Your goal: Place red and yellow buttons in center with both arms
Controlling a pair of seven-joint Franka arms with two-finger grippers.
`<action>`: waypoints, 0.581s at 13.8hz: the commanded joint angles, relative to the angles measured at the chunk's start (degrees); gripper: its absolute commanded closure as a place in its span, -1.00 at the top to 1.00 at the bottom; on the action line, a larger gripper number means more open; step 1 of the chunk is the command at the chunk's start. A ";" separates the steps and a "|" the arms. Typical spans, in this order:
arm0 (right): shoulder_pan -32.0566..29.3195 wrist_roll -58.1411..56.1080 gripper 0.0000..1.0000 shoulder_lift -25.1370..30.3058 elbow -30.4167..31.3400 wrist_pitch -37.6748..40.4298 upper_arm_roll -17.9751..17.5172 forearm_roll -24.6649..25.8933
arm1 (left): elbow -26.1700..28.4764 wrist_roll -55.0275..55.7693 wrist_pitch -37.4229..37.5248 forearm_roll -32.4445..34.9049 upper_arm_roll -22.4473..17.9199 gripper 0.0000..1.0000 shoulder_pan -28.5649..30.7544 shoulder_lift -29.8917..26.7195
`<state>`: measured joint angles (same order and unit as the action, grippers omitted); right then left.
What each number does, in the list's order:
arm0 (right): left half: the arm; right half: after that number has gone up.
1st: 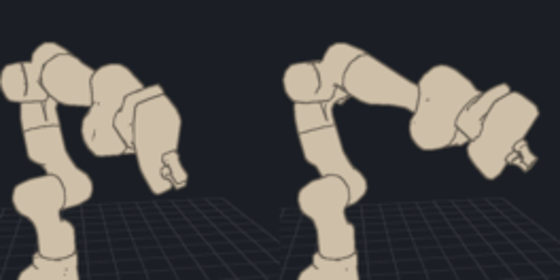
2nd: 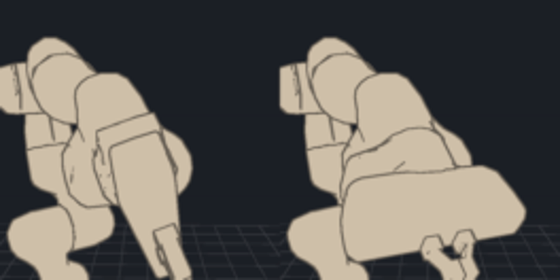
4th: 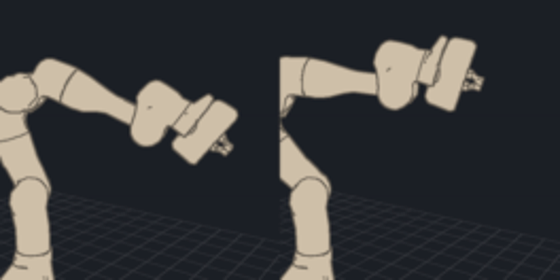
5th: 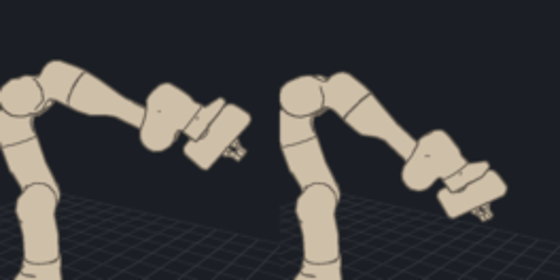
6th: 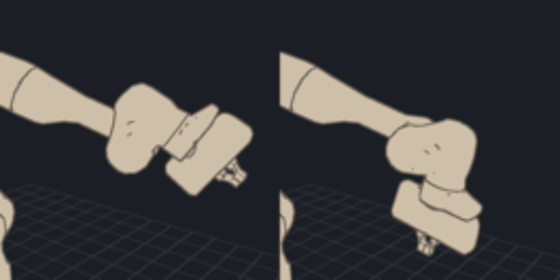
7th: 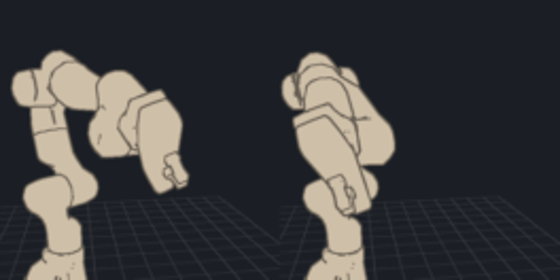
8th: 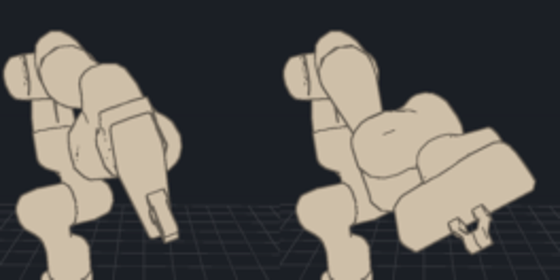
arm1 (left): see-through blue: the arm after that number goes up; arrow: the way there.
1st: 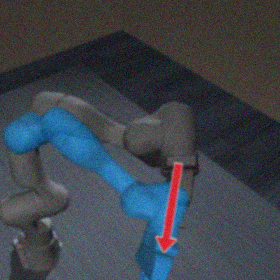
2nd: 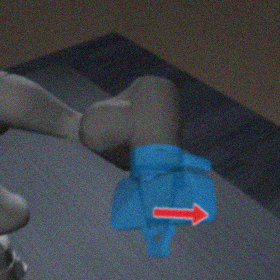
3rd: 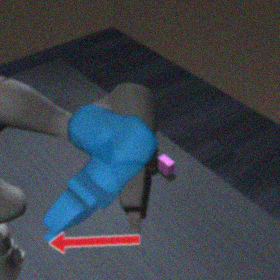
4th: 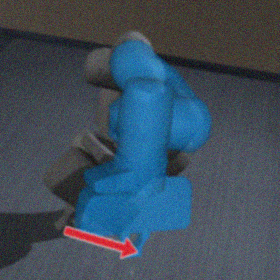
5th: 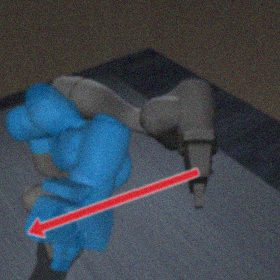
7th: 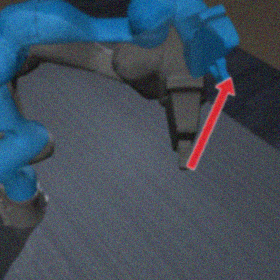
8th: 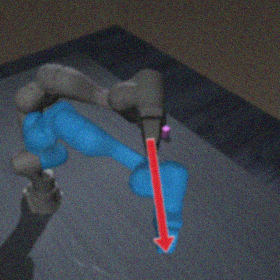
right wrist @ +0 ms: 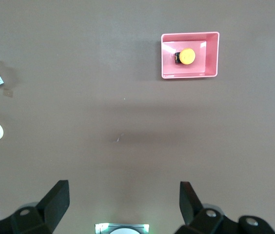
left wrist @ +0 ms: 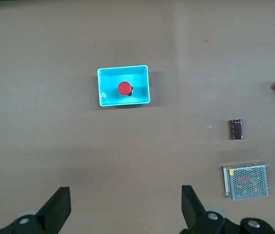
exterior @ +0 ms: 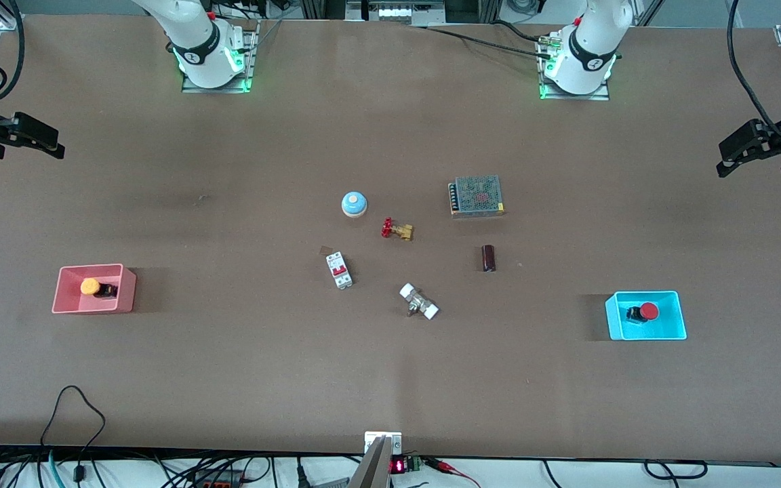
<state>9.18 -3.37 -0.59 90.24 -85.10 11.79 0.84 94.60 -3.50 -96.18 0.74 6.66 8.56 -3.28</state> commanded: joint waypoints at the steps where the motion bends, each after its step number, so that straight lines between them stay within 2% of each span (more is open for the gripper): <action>1: 0.40 0.55 1.00 1.73 1.69 0.28 0.60 1.00 | 1.03 -0.19 -0.06 -1.45 0.37 1.00 0.67 -1.20; 4: 0.14 0.11 1.00 -0.01 2.39 -0.85 0.86 1.44 | 1.03 -0.19 -0.15 -1.45 0.37 1.00 0.58 -1.11; 6: -0.91 -0.41 1.00 -4.31 3.27 -4.70 0.87 4.34 | 0.94 -0.19 -0.59 -1.45 0.37 1.00 0.58 -0.07; 8: -3.62 -1.20 1.00 -10.01 3.36 -8.93 0.87 4.43 | 0.94 -0.19 -2.42 -1.36 0.37 1.00 0.58 1.86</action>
<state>8.14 -3.37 -5.02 93.98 -90.90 12.79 4.41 94.84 -3.50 -96.59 0.74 6.66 8.56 -2.79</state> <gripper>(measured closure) 0.000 0.000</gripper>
